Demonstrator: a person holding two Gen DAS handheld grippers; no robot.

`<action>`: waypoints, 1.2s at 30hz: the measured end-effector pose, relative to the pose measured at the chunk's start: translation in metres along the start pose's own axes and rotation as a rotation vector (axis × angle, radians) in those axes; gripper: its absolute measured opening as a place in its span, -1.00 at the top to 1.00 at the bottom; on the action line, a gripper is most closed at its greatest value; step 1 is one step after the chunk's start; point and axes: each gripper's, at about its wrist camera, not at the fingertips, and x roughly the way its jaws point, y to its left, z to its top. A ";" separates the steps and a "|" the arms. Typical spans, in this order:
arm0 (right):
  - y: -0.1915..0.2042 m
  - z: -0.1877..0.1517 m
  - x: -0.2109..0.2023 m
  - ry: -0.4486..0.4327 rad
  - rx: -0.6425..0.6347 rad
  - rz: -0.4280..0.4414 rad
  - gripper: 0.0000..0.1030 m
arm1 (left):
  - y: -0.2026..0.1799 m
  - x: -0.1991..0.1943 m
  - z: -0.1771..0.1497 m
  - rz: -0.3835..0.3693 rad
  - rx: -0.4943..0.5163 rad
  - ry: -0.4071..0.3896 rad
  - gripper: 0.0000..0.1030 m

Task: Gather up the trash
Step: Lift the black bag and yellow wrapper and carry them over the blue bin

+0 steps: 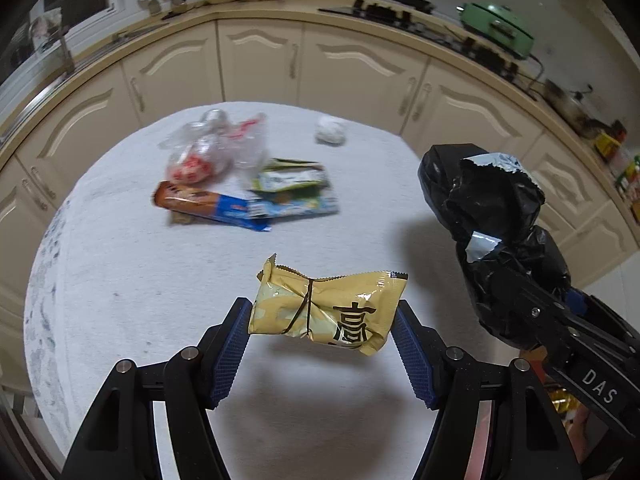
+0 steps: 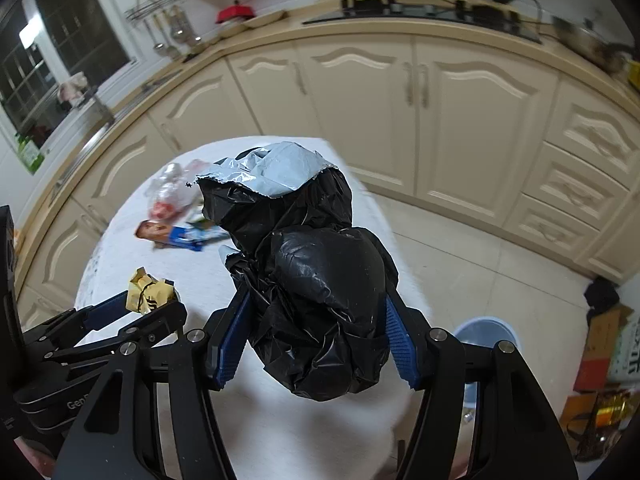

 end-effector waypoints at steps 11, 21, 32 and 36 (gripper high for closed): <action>-0.076 -0.018 -0.039 -0.038 0.112 -0.098 -0.22 | -0.088 0.014 -0.008 -0.074 0.139 0.041 -0.27; -0.149 -0.038 -0.066 -0.057 0.238 -0.167 -0.22 | -0.168 0.037 -0.014 -0.130 0.271 0.073 -0.27; -0.221 -0.057 -0.077 -0.036 0.372 -0.233 -0.22 | -0.242 0.089 -0.006 -0.172 0.393 0.144 -0.27; -0.244 -0.063 -0.075 -0.019 0.406 -0.250 -0.22 | -0.264 0.112 0.001 -0.170 0.421 0.166 -0.27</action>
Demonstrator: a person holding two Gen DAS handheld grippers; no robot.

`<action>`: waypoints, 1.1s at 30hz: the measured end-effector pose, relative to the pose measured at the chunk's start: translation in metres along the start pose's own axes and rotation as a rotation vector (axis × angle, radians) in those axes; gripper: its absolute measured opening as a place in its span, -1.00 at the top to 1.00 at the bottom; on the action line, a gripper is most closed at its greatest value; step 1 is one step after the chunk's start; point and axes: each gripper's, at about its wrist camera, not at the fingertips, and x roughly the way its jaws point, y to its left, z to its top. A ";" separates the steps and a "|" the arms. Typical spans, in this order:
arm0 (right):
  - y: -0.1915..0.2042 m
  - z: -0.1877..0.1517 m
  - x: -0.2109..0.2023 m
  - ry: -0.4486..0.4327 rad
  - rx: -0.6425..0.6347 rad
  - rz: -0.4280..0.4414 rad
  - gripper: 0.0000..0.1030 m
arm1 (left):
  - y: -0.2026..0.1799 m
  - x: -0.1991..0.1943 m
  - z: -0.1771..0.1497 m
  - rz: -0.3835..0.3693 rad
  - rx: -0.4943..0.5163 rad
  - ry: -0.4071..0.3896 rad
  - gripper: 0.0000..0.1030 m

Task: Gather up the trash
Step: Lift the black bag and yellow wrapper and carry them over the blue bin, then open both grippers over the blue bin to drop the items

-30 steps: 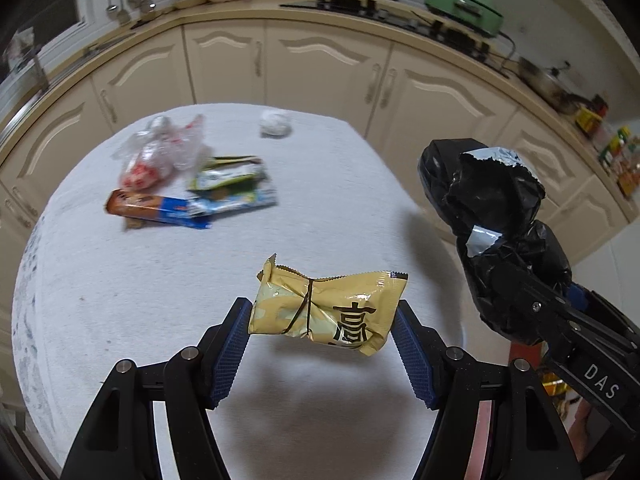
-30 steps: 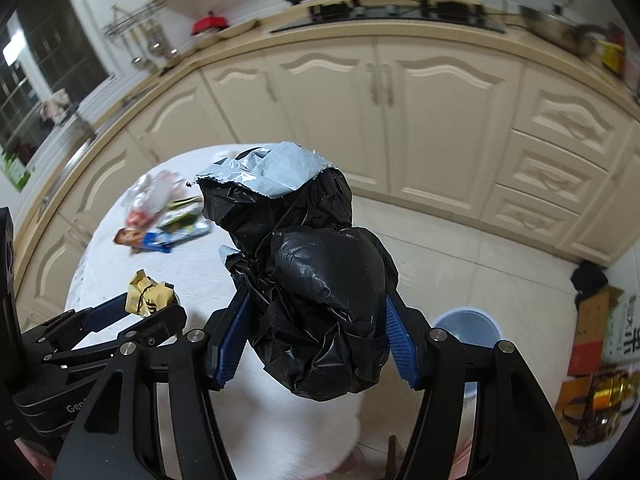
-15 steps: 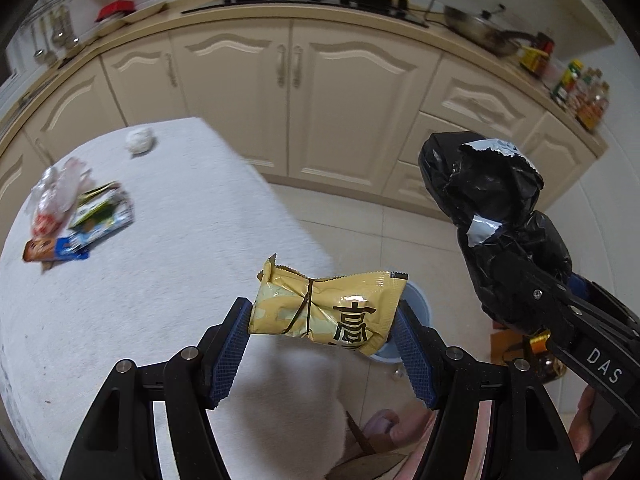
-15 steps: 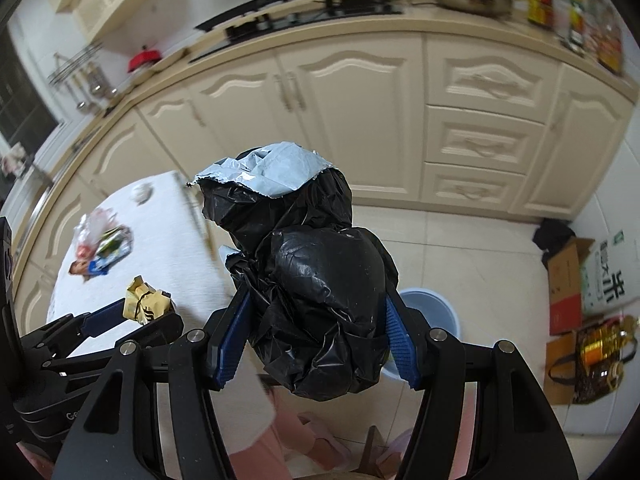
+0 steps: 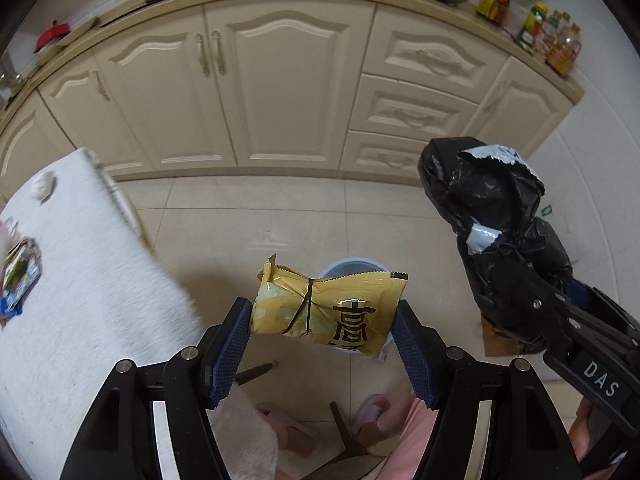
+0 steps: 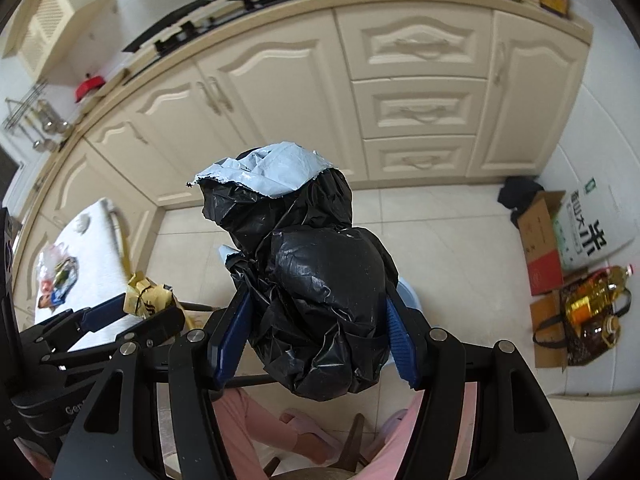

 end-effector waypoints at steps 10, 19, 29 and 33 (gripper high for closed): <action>-0.053 0.004 0.027 0.055 0.101 -0.026 -0.22 | -0.036 0.067 0.030 0.012 0.058 0.068 -0.27; -0.084 0.001 0.043 0.101 0.162 -0.040 -0.22 | -0.069 0.119 0.057 0.079 0.110 0.100 -0.51; -0.094 -0.007 0.052 0.135 0.191 -0.055 -0.22 | -0.078 0.150 0.052 0.110 0.117 0.138 -0.62; -0.083 -0.007 0.057 0.152 0.173 -0.044 -0.22 | -0.067 0.153 0.050 0.116 0.088 0.144 -0.62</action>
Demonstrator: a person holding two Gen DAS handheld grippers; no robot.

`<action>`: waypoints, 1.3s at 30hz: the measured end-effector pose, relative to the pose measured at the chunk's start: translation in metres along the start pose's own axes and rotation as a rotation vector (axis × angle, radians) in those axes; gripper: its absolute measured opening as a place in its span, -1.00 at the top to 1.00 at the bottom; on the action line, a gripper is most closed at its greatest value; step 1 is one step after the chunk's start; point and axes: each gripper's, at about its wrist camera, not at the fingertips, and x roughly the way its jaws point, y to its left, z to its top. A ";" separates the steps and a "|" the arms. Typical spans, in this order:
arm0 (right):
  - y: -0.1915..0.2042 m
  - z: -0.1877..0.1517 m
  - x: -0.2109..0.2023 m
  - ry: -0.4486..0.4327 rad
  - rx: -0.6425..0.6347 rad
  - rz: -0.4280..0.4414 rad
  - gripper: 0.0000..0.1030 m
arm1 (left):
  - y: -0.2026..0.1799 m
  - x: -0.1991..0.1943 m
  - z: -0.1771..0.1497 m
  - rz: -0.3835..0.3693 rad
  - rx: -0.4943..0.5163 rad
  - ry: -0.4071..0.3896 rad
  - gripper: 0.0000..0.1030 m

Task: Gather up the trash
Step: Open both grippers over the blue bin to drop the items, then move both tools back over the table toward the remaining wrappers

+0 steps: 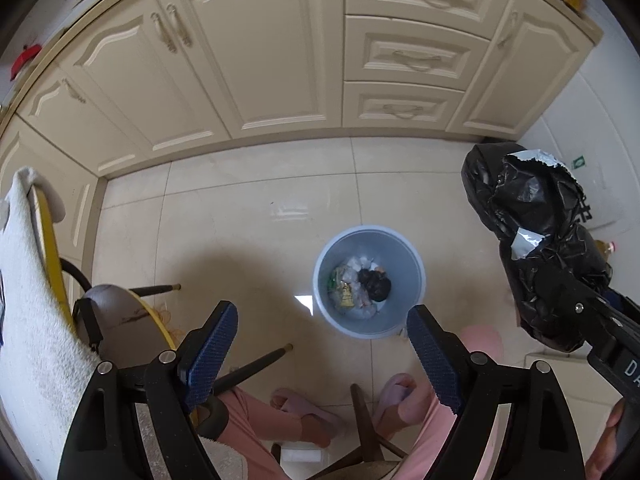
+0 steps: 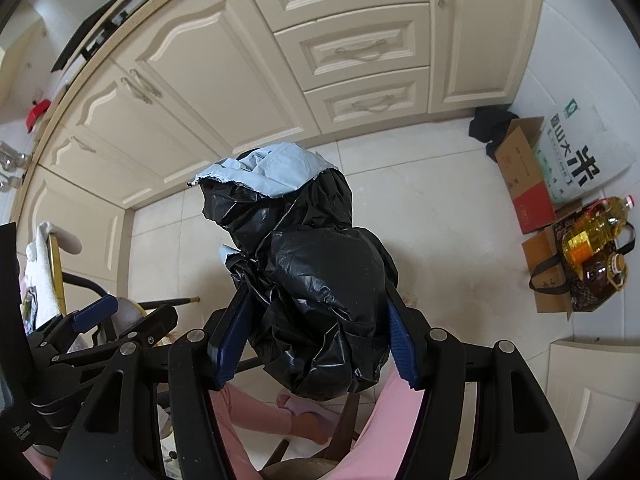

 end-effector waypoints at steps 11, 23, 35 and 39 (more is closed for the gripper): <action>0.033 0.004 -0.007 -0.019 -0.036 0.032 -0.72 | 0.026 -0.018 -0.021 0.043 -0.068 -0.034 -0.64; 0.034 -0.005 -0.018 -0.020 -0.040 -0.025 -0.75 | 0.031 -0.030 -0.034 0.006 -0.078 -0.038 -0.65; 0.038 -0.017 -0.041 -0.061 -0.058 -0.042 -0.75 | 0.046 -0.068 -0.064 -0.020 -0.099 -0.093 -0.65; 0.043 -0.021 -0.052 -0.083 -0.066 -0.035 -0.75 | 0.058 -0.088 -0.079 -0.022 -0.108 -0.122 -0.65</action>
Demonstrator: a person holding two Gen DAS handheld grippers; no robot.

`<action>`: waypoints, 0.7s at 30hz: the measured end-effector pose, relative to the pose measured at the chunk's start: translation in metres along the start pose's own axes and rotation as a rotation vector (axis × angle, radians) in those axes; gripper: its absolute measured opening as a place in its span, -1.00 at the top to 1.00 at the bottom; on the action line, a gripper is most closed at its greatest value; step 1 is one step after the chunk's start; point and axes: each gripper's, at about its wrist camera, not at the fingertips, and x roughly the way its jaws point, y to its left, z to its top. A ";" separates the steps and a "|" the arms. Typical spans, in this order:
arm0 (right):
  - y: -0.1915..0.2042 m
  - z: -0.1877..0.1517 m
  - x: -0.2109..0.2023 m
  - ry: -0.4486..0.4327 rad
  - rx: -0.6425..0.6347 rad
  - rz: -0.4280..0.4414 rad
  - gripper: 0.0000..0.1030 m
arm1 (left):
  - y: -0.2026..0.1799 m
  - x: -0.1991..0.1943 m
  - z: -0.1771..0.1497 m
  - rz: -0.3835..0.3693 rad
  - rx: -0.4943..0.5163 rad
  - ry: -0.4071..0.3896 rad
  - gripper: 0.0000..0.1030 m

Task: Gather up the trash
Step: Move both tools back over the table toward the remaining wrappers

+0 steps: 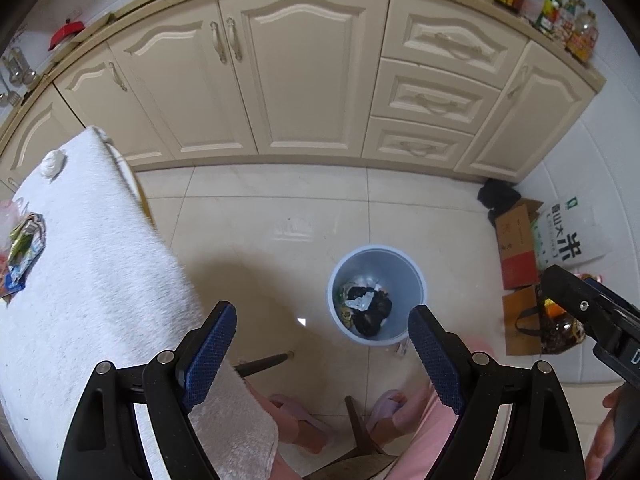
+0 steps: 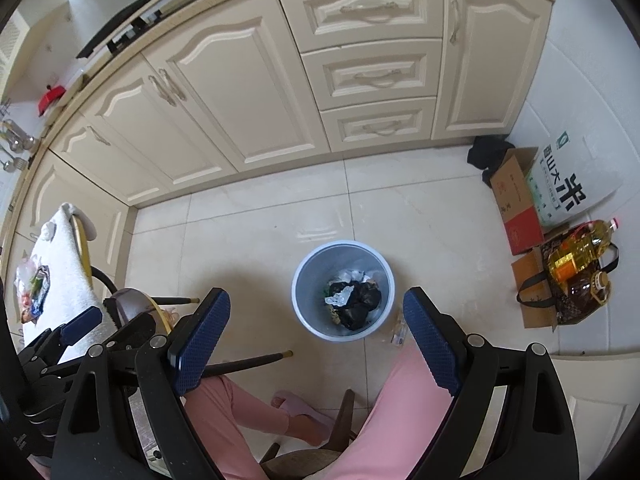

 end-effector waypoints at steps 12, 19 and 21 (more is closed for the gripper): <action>0.055 -0.013 -0.031 -0.079 -0.133 -0.001 -0.75 | 0.054 -0.074 -0.051 0.008 -0.081 -0.114 -0.67; 0.108 -0.025 -0.036 -0.086 -0.244 0.045 -0.75 | 0.104 -0.115 -0.089 0.030 -0.178 -0.159 -0.73; 0.125 -0.029 -0.035 -0.083 -0.275 0.062 -0.75 | 0.118 -0.125 -0.098 0.040 -0.205 -0.164 -0.73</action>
